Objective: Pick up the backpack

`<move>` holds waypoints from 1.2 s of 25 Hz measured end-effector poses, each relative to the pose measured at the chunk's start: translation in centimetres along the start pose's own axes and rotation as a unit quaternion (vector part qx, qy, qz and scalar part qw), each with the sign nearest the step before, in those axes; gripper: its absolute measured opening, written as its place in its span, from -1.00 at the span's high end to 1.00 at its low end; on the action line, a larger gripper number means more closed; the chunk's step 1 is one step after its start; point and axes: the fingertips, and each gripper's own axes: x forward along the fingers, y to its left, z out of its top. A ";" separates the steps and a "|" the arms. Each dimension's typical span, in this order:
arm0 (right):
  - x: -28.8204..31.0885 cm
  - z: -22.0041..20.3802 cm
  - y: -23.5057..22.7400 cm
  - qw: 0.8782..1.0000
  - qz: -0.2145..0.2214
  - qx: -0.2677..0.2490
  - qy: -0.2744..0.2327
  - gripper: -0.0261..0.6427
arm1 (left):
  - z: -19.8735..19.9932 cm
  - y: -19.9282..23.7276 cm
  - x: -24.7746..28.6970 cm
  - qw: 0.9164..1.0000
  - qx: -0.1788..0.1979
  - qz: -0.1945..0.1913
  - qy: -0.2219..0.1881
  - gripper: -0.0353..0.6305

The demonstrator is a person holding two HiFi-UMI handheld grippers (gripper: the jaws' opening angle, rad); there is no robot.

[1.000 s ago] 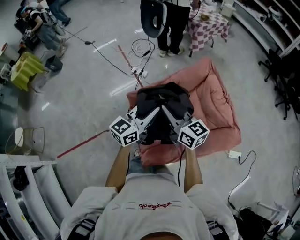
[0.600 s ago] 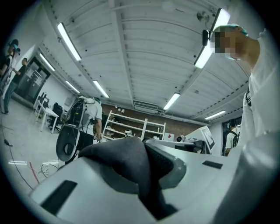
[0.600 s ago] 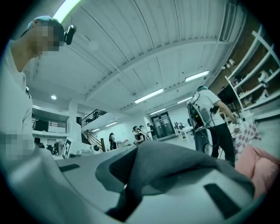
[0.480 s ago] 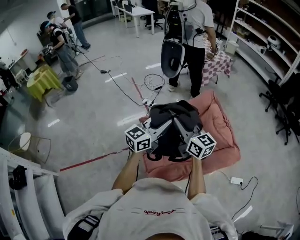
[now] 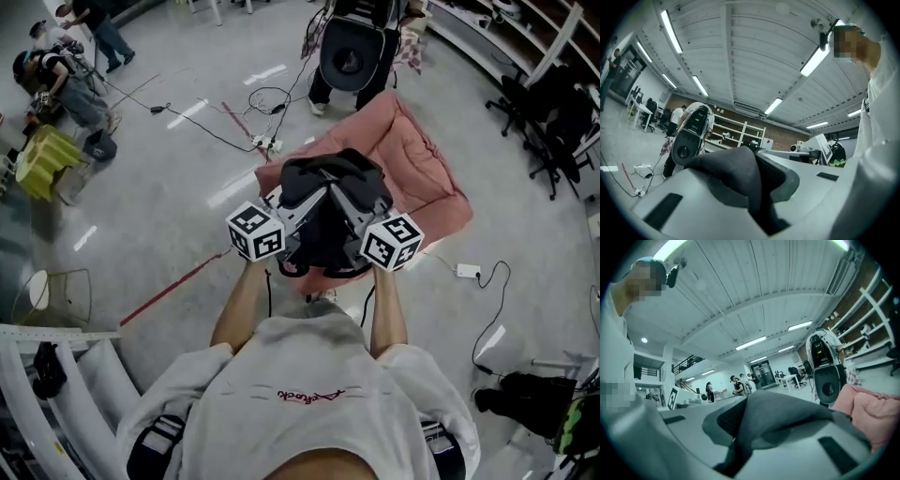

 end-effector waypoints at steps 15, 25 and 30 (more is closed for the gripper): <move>-7.6 -7.3 5.7 0.999 -0.029 0.034 0.029 0.79 | -7.1 -7.6 -5.2 0.998 -0.044 -0.021 0.028 0.75; -8.7 -8.7 6.1 0.998 -0.042 0.035 0.034 0.79 | -8.3 -8.6 -5.7 0.998 -0.049 -0.026 0.037 0.75; -8.9 -9.0 6.2 0.998 -0.046 0.031 0.033 0.80 | -8.5 -8.7 -5.7 0.998 -0.045 -0.028 0.036 0.75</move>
